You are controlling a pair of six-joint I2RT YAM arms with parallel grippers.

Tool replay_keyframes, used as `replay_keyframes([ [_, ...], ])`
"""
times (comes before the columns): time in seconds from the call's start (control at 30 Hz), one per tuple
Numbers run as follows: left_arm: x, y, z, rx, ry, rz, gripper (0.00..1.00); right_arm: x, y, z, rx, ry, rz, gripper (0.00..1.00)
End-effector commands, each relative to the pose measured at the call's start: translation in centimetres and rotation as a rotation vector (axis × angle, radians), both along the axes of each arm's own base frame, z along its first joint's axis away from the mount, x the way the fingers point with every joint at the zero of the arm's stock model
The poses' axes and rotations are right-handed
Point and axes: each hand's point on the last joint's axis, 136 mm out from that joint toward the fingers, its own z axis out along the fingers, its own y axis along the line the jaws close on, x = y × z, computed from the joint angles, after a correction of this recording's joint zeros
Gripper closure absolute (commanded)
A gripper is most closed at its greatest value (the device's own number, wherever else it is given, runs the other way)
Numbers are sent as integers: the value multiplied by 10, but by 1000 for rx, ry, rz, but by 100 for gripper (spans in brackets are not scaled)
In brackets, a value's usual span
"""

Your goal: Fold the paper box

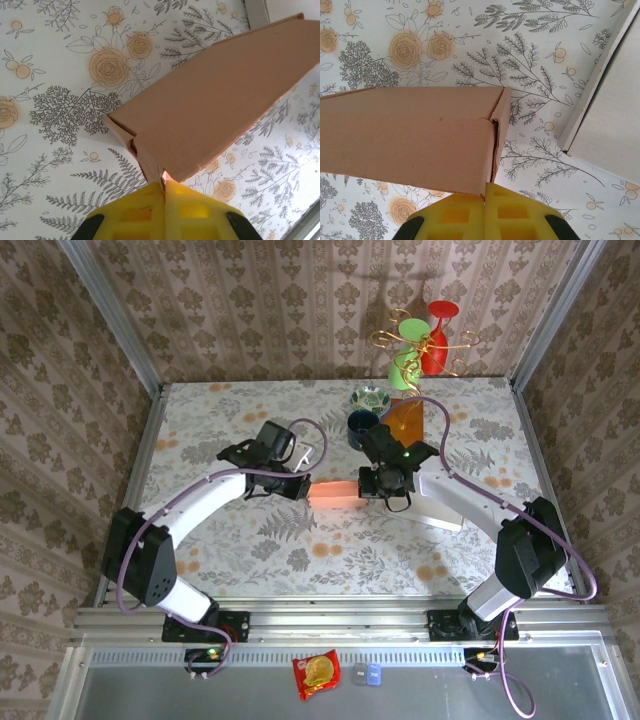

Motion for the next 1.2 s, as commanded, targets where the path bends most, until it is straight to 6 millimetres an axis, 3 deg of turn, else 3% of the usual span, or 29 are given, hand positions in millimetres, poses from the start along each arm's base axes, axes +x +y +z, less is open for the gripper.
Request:
replay_keyframes([
  [0.0,-6,-10,2,-32,92,44,95,1,9,2,34,20,-4,100],
  [1.17,2,-2,4,-93,360,225,96,3,7,-2,41,36,-5,100],
])
